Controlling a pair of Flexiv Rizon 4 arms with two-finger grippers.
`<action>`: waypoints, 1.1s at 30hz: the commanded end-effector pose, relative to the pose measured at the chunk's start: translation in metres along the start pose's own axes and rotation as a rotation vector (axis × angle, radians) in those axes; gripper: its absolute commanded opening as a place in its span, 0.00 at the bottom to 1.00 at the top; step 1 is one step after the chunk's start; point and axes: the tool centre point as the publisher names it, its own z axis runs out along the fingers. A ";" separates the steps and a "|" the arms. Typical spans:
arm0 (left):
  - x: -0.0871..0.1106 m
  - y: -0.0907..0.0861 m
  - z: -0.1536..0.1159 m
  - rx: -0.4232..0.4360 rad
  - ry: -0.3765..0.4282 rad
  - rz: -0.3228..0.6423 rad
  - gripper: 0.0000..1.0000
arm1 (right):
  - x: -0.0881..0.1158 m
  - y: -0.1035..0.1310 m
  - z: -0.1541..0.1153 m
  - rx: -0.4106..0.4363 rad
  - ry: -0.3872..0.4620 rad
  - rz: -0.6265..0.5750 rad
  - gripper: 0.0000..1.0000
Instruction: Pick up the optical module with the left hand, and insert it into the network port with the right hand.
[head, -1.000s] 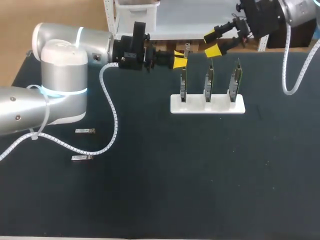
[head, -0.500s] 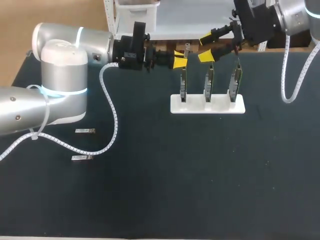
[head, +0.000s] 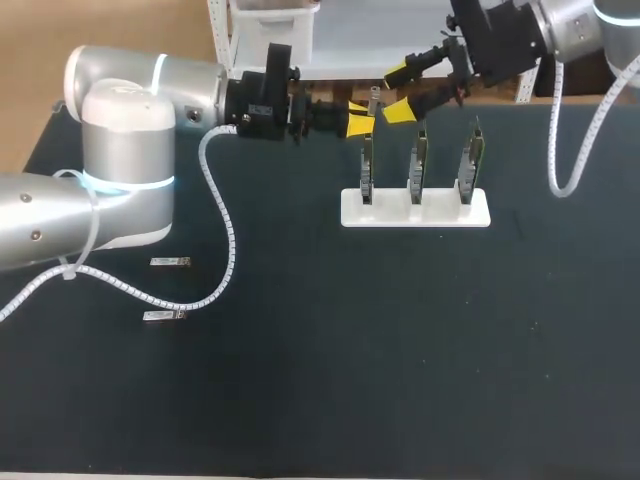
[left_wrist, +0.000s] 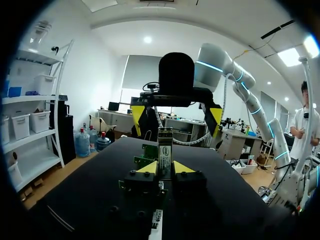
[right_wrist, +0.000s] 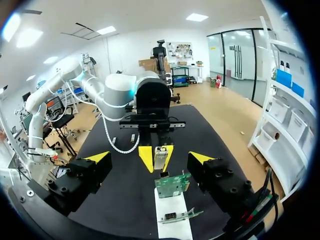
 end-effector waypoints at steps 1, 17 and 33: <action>0.000 0.001 0.000 0.002 0.001 0.000 0.00 | -0.001 -0.004 0.004 -0.001 -0.007 -0.004 1.00; 0.000 0.001 0.000 0.002 0.001 0.000 0.00 | -0.003 -0.002 0.014 -0.014 -0.005 -0.003 1.00; 0.000 0.001 0.000 0.002 0.001 0.000 0.00 | -0.007 -0.003 0.019 -0.029 -0.002 -0.012 1.00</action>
